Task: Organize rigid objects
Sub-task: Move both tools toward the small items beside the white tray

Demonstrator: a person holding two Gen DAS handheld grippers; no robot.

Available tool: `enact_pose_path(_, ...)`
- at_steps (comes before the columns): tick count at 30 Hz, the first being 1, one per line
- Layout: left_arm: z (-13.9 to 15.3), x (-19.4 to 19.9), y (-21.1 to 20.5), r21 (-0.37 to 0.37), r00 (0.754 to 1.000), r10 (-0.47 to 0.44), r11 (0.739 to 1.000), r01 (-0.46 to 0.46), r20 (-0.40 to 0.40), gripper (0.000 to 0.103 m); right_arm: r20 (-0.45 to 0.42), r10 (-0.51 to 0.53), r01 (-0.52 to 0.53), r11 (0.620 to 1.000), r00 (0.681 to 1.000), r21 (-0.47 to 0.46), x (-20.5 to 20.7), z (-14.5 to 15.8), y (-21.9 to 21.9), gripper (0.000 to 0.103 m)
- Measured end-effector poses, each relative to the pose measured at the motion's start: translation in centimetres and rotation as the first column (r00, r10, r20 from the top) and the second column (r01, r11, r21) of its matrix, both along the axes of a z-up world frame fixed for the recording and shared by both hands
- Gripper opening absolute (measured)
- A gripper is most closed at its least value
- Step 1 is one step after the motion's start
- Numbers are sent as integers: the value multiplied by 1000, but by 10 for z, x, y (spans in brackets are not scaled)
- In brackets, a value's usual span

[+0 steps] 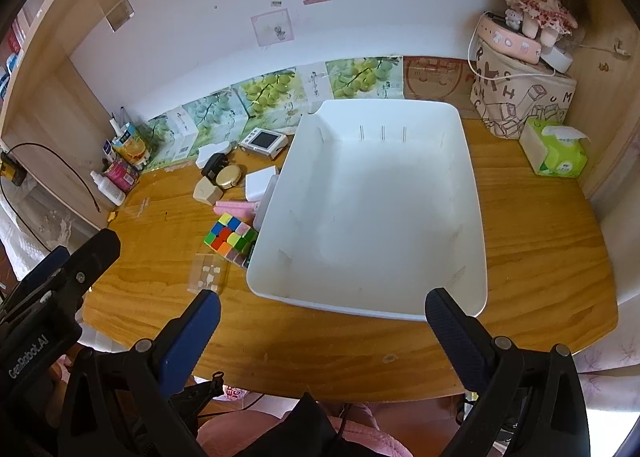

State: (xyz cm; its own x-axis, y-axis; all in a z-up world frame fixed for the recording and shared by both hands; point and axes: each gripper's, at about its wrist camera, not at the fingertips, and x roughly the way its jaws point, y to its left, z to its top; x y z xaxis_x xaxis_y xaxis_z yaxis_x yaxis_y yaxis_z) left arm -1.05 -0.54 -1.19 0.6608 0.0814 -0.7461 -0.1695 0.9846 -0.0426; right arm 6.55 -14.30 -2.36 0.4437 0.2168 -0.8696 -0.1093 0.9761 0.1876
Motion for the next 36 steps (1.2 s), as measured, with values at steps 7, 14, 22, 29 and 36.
enact_pose_path(7,-1,-6,-1,-2,1000,6,1000,-6,-18,100,-30,14,-14,1000,999,1,-5,-6,-1,103)
enact_pose_path(14,-9,-9,-4,-5,998,16,1000,-17,-63,100,-80,28,-27,1000,996,13,-9,-16,-6,100)
enact_pose_path(22,-30,-13,-3,1,985,65,998,-66,-162,100,-170,33,-26,999,985,46,-9,-37,-11,96)
enact_pose_path(29,-40,-20,3,10,972,117,993,-117,-203,100,-202,48,-33,996,978,78,-3,-46,-10,92)
enact_pose_path(36,-54,-13,12,-12,955,139,989,-147,-262,100,-218,49,-30,996,975,87,3,-51,-12,90)
